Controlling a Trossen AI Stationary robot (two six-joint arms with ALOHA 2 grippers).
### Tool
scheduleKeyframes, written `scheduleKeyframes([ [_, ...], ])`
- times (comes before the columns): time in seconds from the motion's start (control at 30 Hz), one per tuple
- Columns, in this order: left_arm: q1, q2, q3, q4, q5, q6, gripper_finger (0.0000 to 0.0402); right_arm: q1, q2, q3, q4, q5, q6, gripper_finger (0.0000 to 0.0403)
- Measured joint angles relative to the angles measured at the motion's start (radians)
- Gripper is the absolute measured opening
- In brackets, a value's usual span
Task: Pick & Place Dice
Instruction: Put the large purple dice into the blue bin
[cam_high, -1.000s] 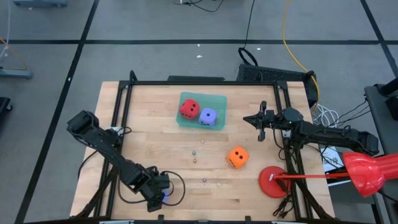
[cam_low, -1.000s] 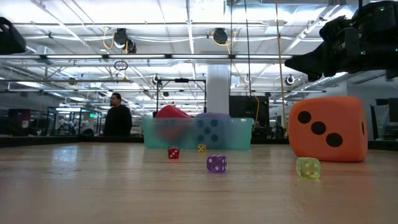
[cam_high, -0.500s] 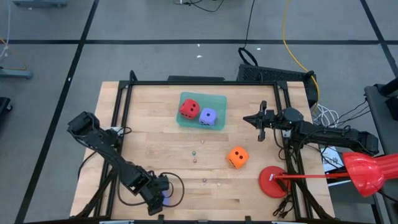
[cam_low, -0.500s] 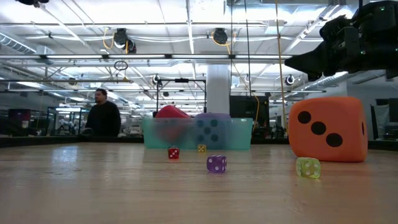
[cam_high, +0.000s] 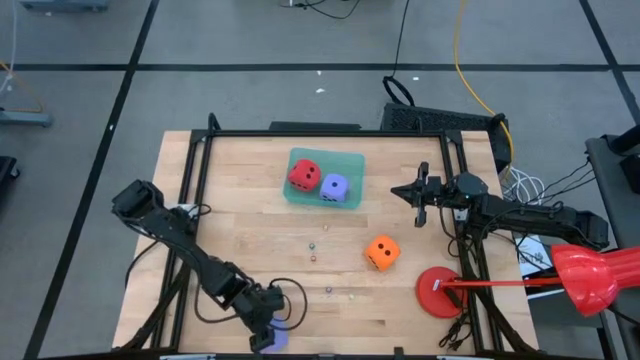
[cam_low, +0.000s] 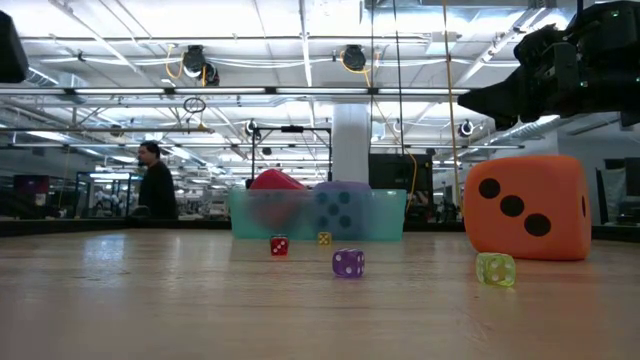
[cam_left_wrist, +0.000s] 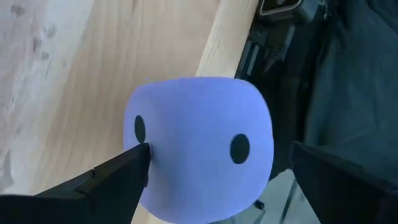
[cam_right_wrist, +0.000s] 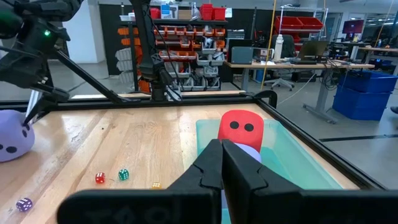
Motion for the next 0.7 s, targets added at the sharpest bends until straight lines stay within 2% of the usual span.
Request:
scheduleKeyframes([
  [0.13,0.02,-0.002,0.001,-0.017,0.032,0.009,0.0377,0.0,0.0,0.0,0.0,0.0,0.0,0.0],
  [0.37,0.005,-0.005,0.005,-0.255,-0.017,-0.045,0.0368,0.0,0.0,0.0,0.0,-0.001,0.0,0.0],
  [0.7,0.008,-0.011,0.01,-0.466,-0.048,-0.008,0.0367,0.0,0.0,0.0,0.0,0.0,0.0,0.0],
])
